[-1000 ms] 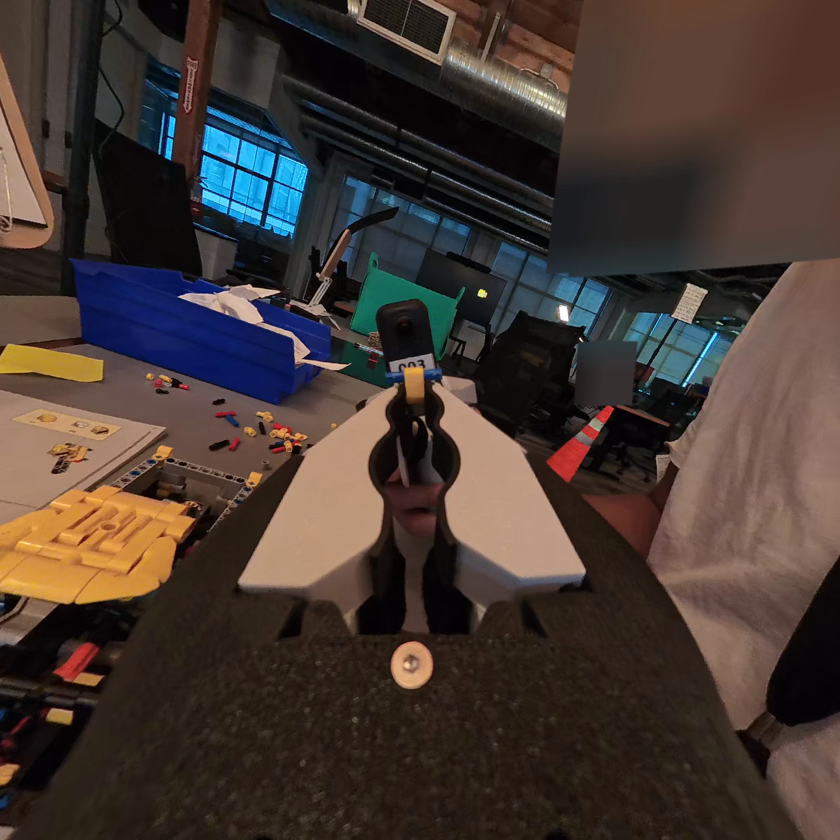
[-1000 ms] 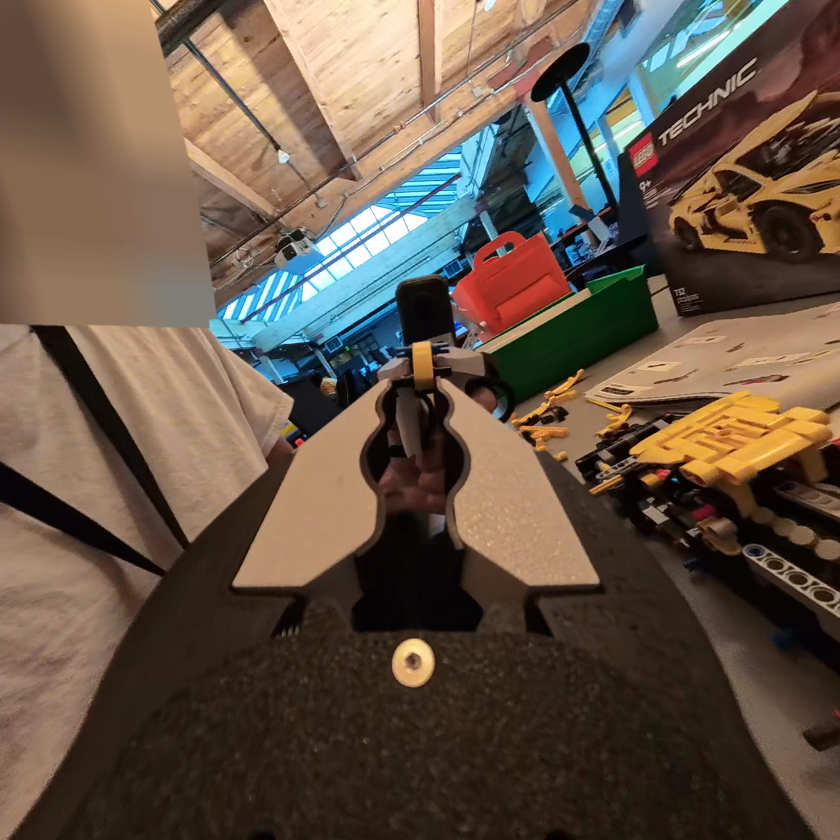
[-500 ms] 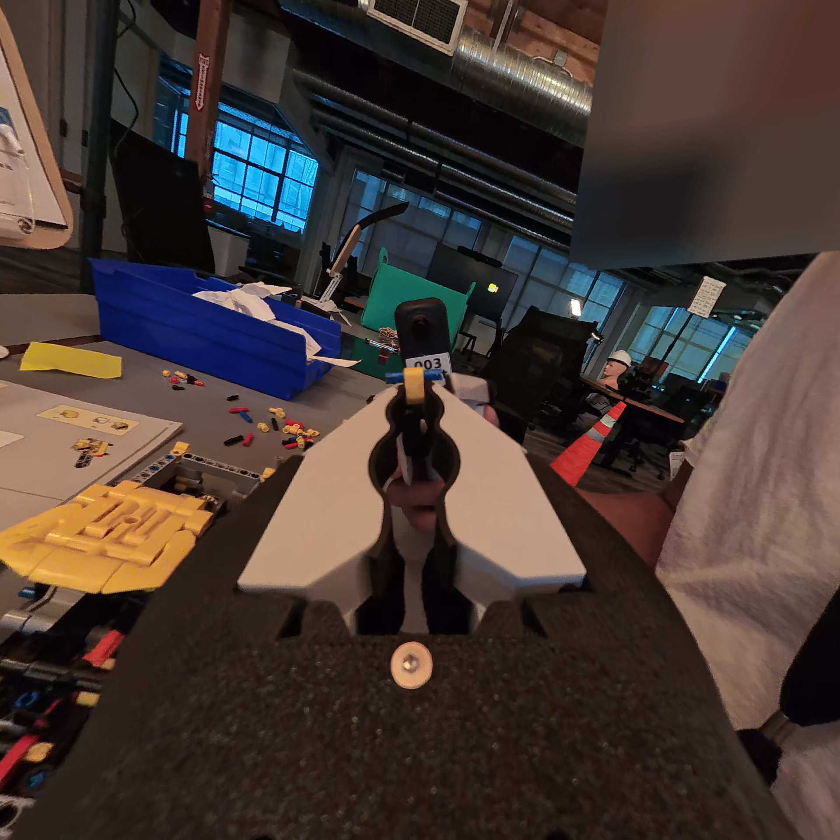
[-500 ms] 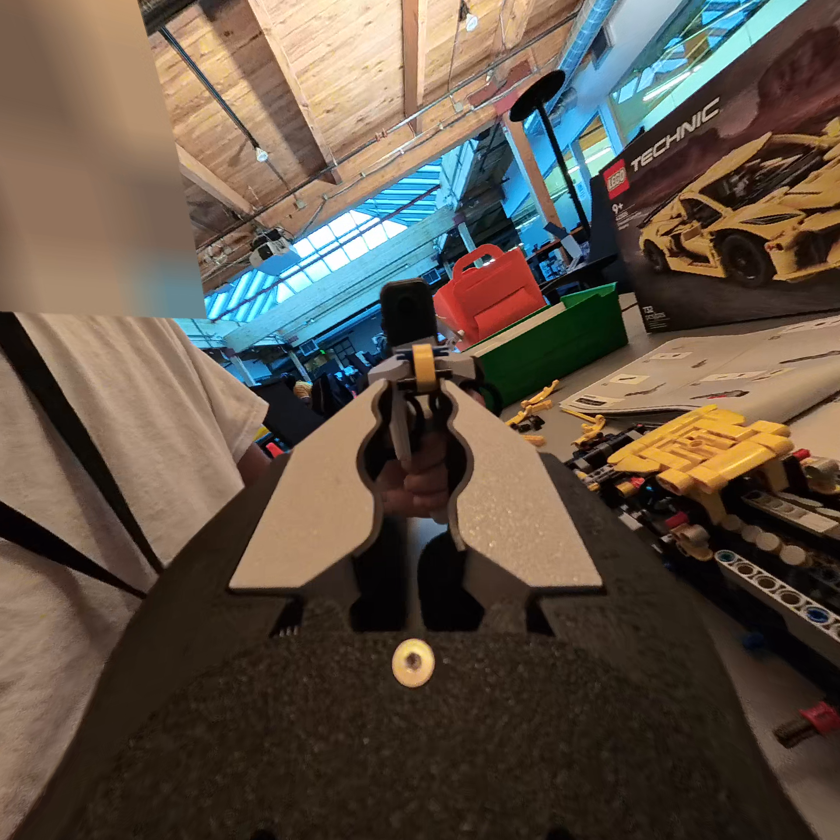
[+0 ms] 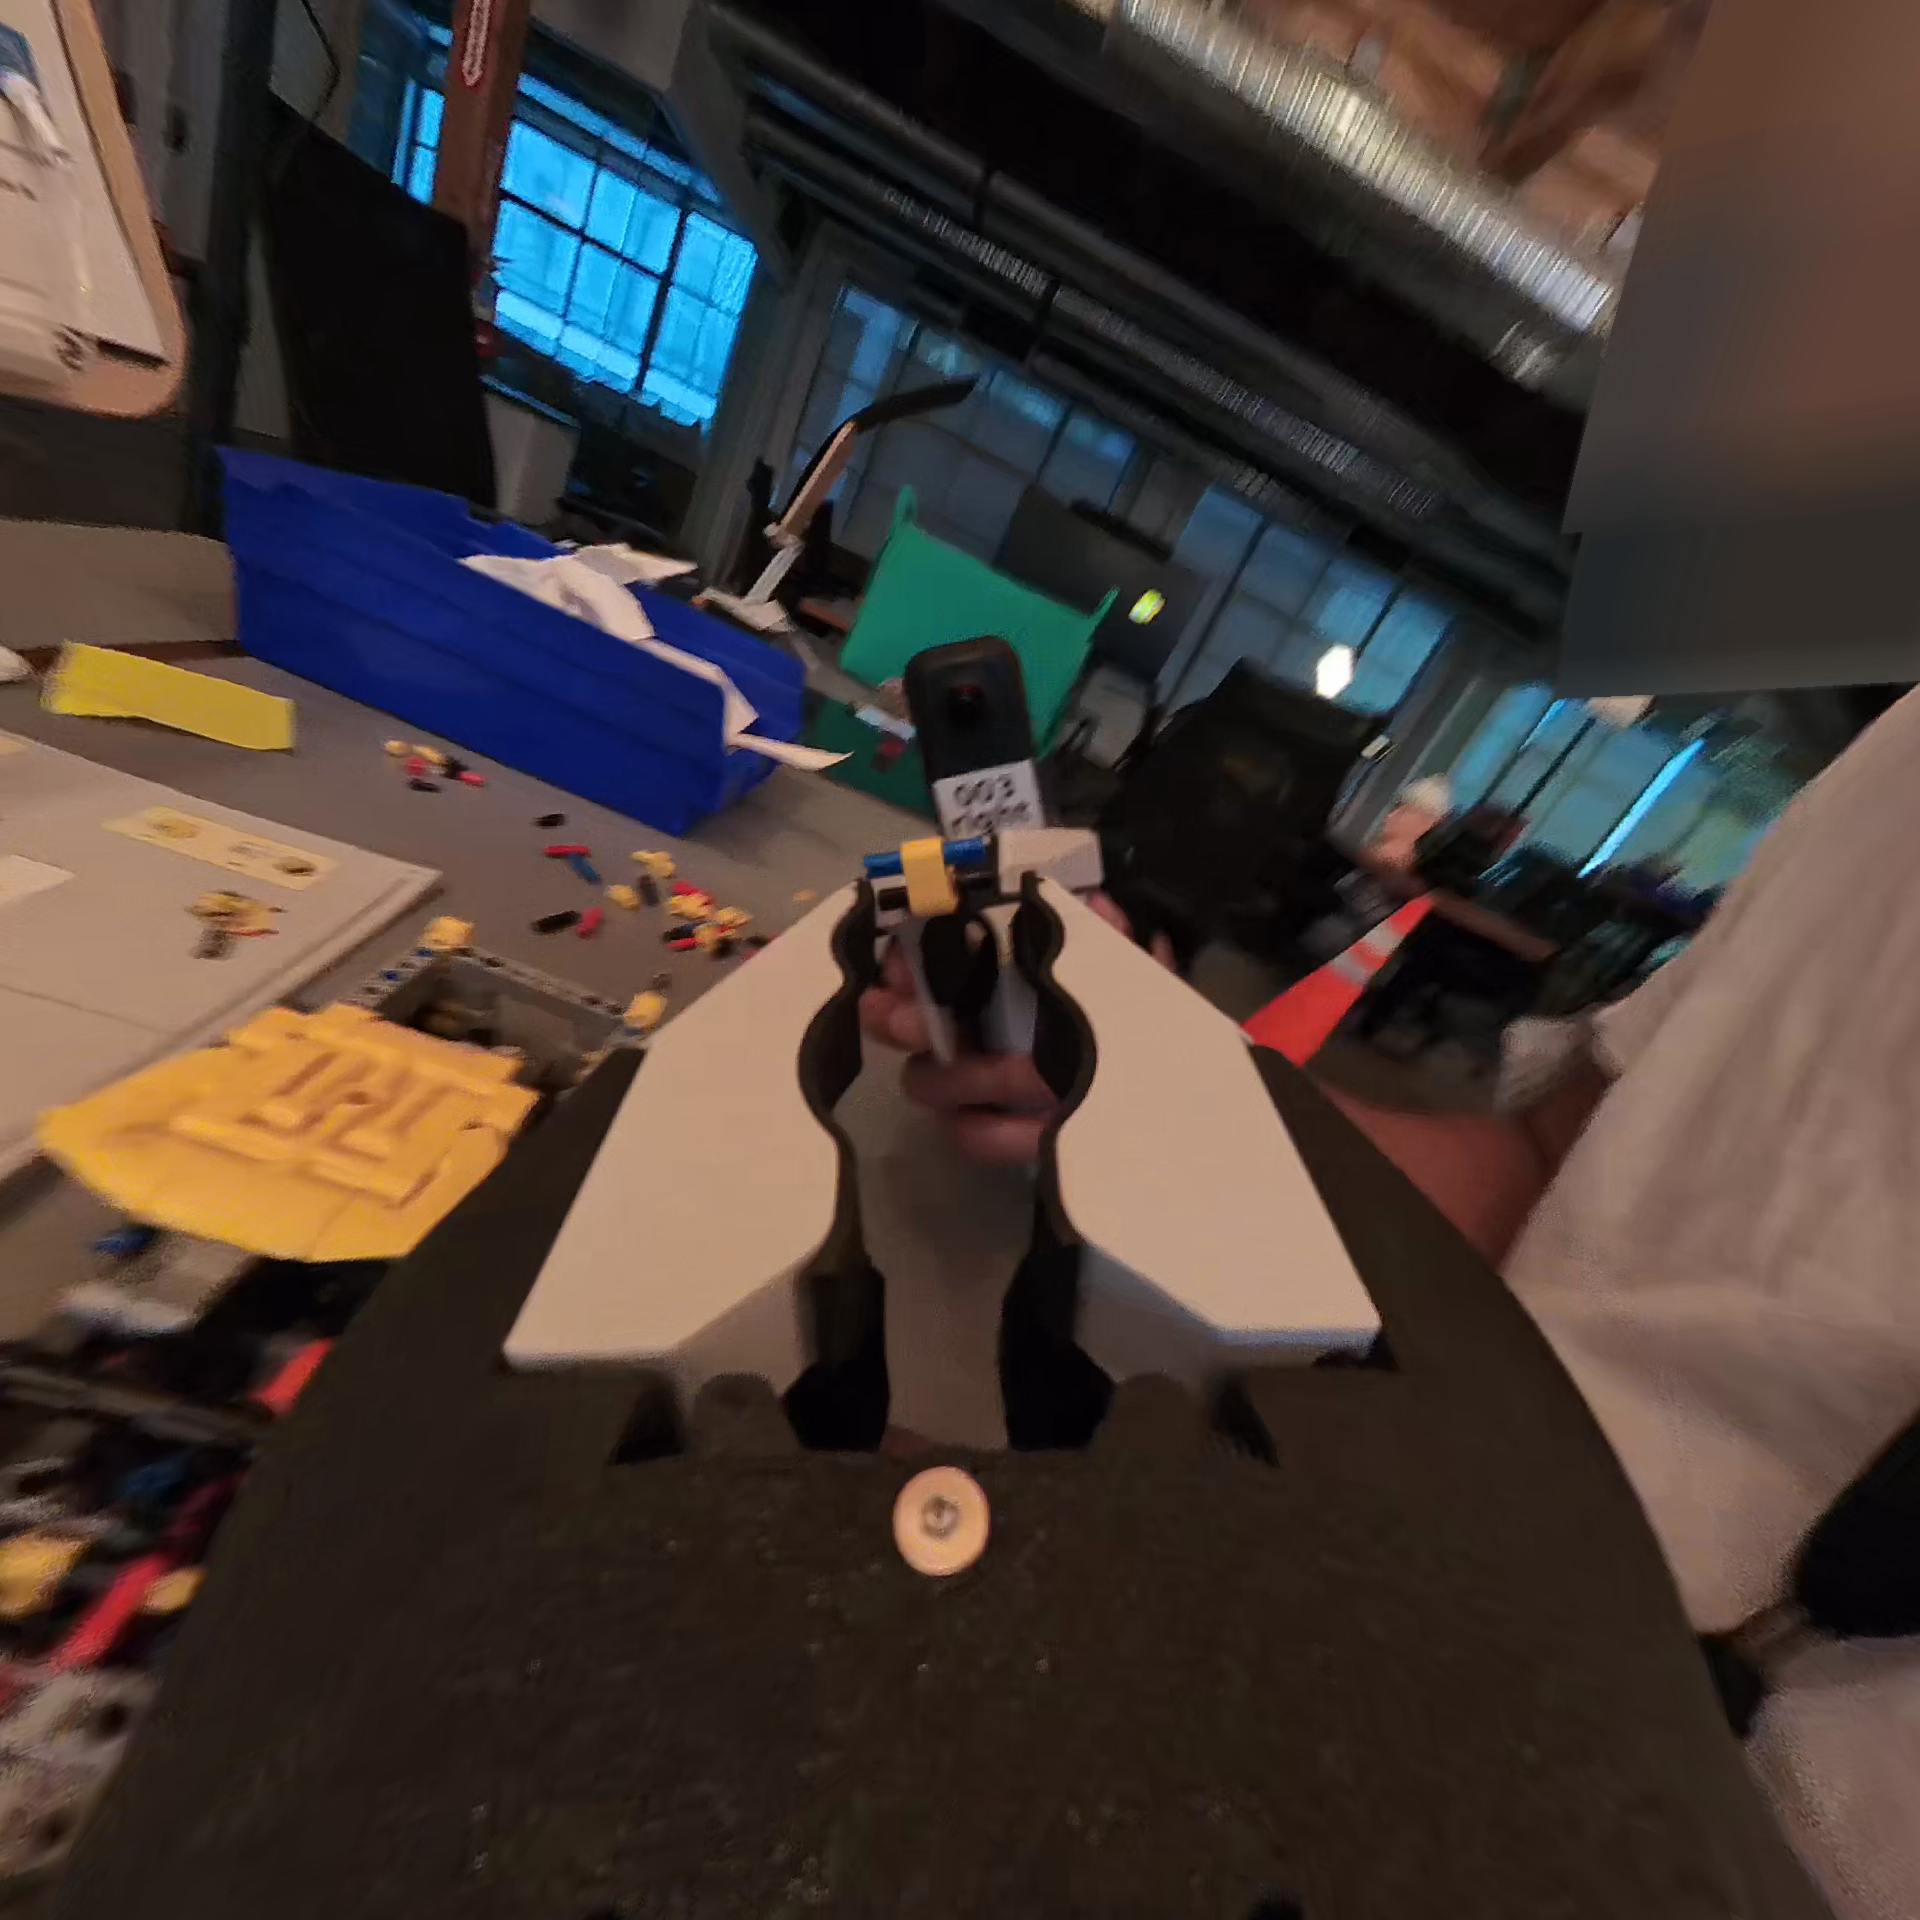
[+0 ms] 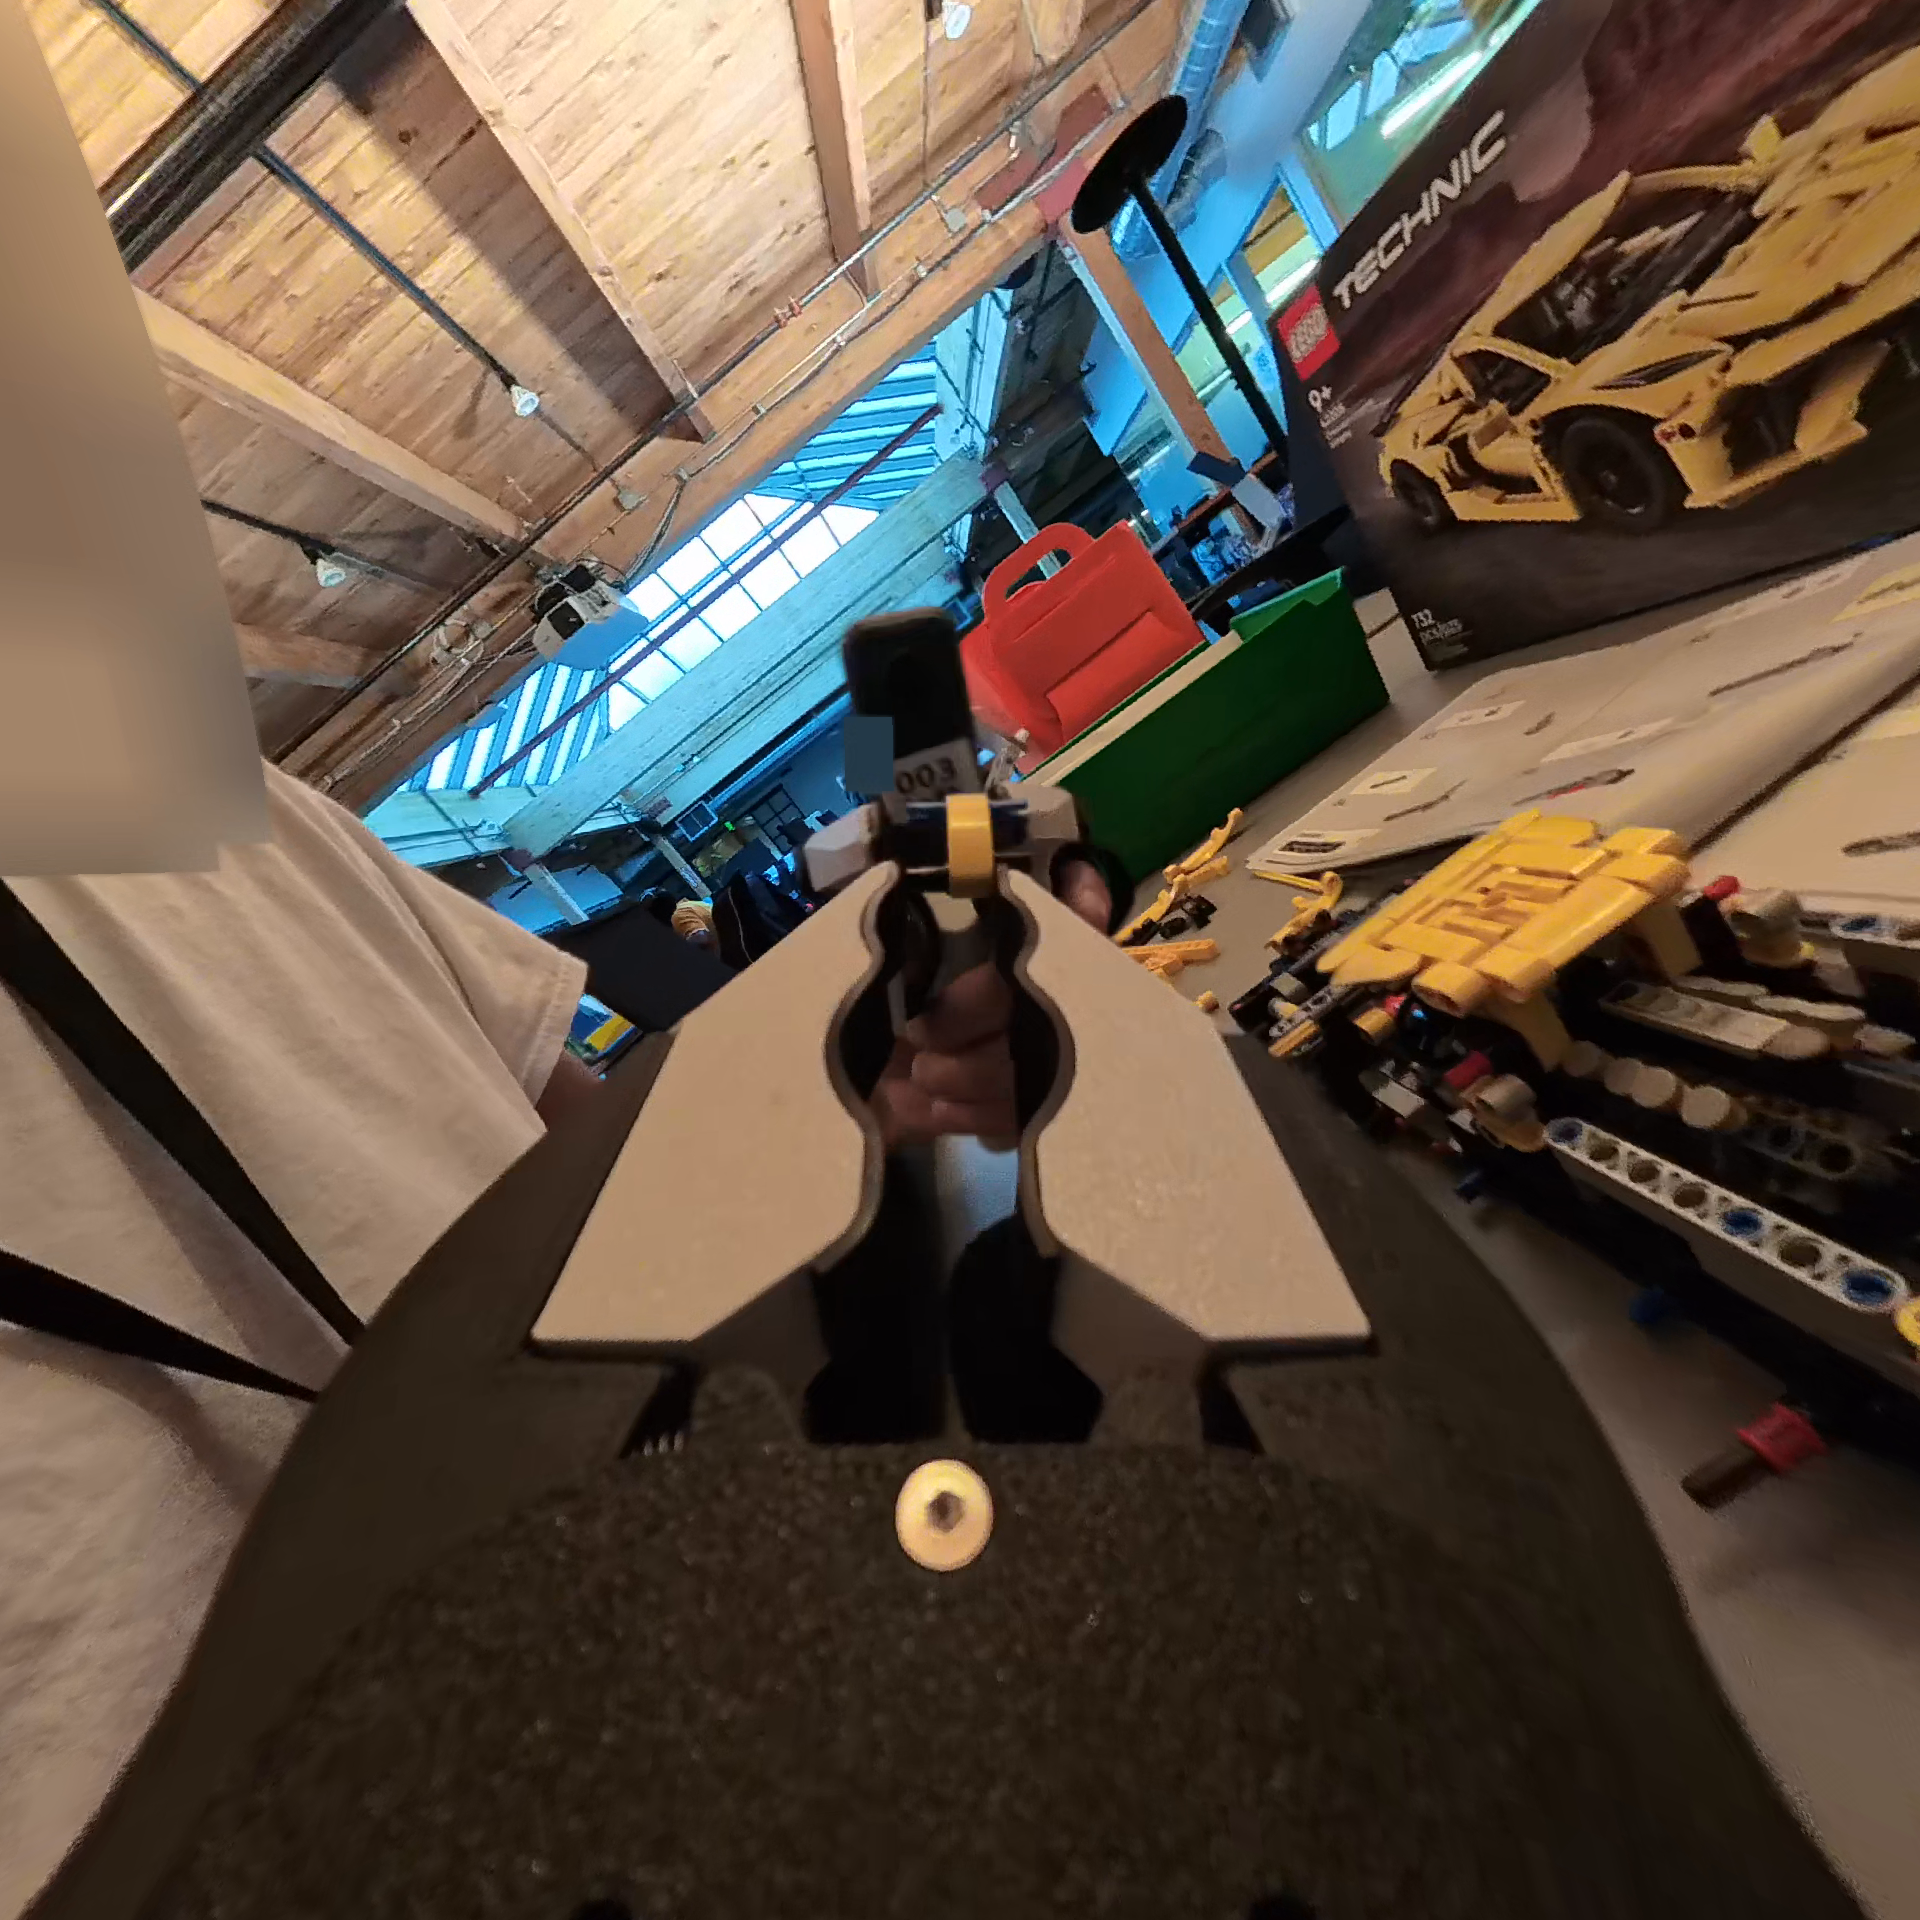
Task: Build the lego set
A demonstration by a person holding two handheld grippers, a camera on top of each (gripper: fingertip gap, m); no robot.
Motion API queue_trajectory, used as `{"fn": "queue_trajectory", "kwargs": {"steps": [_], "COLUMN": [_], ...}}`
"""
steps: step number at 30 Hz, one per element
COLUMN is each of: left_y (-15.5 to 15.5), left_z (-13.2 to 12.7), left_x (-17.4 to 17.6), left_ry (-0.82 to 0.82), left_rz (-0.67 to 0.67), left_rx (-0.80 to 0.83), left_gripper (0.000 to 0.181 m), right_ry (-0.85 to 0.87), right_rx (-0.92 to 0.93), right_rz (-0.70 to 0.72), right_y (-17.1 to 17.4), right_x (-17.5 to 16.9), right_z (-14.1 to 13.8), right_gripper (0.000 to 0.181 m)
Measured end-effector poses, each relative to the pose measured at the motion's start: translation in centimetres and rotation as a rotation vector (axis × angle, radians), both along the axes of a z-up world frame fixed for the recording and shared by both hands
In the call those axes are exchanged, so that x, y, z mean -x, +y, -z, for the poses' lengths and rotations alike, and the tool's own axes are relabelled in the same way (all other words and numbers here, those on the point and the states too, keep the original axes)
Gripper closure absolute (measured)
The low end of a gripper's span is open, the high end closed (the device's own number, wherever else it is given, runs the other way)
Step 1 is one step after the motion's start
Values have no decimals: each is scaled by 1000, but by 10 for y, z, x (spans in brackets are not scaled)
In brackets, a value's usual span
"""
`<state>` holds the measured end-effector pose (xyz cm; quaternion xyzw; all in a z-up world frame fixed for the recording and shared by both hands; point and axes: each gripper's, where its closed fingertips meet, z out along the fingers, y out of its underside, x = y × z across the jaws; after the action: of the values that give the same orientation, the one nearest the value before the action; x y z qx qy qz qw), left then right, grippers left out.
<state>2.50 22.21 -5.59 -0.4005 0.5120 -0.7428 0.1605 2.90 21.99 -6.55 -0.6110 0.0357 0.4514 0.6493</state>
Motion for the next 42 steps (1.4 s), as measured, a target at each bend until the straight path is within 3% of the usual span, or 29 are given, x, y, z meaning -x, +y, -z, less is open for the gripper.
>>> {"fn": "queue_trajectory", "kwargs": {"steps": [2,5,7,8,10,17,19,21,23,27,32,35,38,42], "left_y": [7,13,13,13,13,15,11,11,14,38,70,80,97,118], "left_z": [8,30,51,58,68,66,66,69,66,58,46,38,34,28], "left_x": [-3,-5,-4,-2,0,-3,-1,-2,-5,-15,-18,-15,-12,-10], "left_ry": [-27,-109,-165,-187,-176,-210,-223,-218,-203,-75,100,137,153,149], "left_rz": [-103,-271,-320,-324,-313,-363,-344,-339,-367,-507,-608,-577,-576,-601], "left_rx": [-227,-711,-1036,-1126,-1187,-1250,-1258,-1289,-1281,-1146,-755,-493,-336,-225], "left_gripper": [151,151,151,151,151,147,163,166,166,166,166,166,165,165], "right_ry": [12,-19,-54,-78,-109,-119,-122,-120,-110,-123,-31,-26,-146,-611], "right_rx": [45,188,228,235,256,287,286,291,268,133,104,127,200,509], "right_rz": [0,-53,-26,-15,4,-60,-71,-64,-32,152,405,531,655,866], "right_y": [2,7,11,11,12,12,12,12,15,14,0,-10,-17,-33], "right_x": [-3,5,4,3,1,13,16,15,11,-18,-76,-100,-118,-171], "right_z": [8,34,42,43,47,54,53,55,51,28,22,23,29,59], "right_gripper": [167,167,167,166,166,166,166,166,166,144,150,153,150,140]}}
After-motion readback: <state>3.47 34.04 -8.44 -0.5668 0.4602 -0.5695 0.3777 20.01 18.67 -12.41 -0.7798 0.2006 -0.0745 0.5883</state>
